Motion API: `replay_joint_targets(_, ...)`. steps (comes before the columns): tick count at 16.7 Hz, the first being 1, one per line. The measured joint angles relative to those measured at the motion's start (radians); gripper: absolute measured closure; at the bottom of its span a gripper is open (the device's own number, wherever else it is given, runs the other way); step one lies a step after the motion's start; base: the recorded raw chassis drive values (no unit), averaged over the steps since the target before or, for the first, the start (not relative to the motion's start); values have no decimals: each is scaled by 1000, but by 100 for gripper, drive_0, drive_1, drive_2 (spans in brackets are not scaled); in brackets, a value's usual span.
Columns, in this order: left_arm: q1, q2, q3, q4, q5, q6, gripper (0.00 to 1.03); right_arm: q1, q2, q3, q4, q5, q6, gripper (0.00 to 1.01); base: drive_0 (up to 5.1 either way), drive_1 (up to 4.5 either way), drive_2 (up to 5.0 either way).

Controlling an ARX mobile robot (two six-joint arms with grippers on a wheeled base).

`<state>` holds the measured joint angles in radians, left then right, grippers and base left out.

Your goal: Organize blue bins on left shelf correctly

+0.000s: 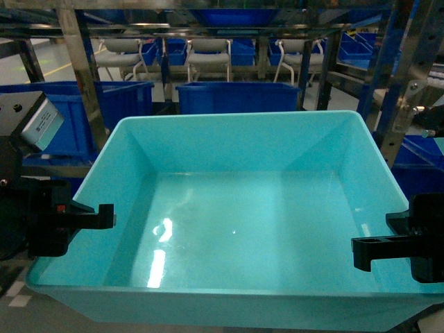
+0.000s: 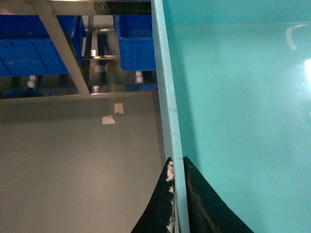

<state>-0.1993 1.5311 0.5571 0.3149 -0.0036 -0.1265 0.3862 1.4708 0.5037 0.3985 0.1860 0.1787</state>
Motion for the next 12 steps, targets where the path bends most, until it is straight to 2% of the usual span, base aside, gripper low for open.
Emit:
replay_joint_targets(3, 8, 0, 0, -2, 3, 0, 101, 8, 0, 1, 7, -2, 0, 99, 0, 0, 0)
replay_joint_targets(12, 0, 0, 0, 0, -1, 0, 101, 5, -1, -1, 0, 4, 0, 99, 6, 431, -418)
